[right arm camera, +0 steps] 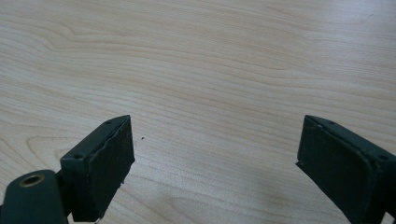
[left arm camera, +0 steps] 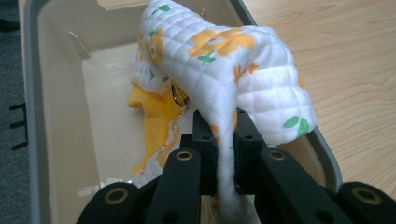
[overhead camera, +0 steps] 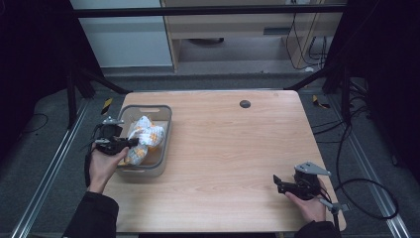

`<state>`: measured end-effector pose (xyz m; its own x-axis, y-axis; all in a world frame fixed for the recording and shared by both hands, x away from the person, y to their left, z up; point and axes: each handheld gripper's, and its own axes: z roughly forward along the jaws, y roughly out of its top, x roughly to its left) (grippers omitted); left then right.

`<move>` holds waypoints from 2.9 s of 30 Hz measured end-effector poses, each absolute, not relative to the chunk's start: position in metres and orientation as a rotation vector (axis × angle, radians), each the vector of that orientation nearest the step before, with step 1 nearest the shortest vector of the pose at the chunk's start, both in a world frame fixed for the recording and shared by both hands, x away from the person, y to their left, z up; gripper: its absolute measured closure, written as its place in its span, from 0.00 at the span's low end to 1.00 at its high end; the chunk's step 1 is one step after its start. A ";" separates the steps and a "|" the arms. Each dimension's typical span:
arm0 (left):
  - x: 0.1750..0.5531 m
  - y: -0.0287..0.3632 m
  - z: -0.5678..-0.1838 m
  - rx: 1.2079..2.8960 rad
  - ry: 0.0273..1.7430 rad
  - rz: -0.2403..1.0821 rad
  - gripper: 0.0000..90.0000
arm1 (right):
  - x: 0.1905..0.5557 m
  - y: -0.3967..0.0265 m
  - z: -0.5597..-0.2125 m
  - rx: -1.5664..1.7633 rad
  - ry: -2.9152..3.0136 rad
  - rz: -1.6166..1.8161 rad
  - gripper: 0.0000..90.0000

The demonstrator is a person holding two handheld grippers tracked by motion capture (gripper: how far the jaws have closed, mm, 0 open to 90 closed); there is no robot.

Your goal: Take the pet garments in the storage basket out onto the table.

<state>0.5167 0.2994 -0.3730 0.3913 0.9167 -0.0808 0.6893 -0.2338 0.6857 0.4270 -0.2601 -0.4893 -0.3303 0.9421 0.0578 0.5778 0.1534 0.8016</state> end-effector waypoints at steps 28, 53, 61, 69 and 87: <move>0.503 0.305 -0.334 2.028 1.318 0.496 0.92 | 0.427 -0.261 -0.489 1.435 1.965 1.050 0.12; 0.488 0.293 -0.297 2.061 1.206 0.512 0.92 | 0.427 -0.262 -0.488 1.423 1.954 1.051 0.11; 0.485 0.282 -0.290 2.071 1.163 0.502 0.92 | 0.427 -0.262 -0.488 1.421 1.952 1.051 0.11; 0.484 0.270 -0.284 2.098 1.113 0.469 0.92 | 0.427 -0.262 -0.488 1.423 1.951 1.053 0.11; 0.475 0.234 -0.272 2.133 0.990 0.436 0.92 | 0.426 -0.262 -0.487 1.412 1.938 1.056 0.11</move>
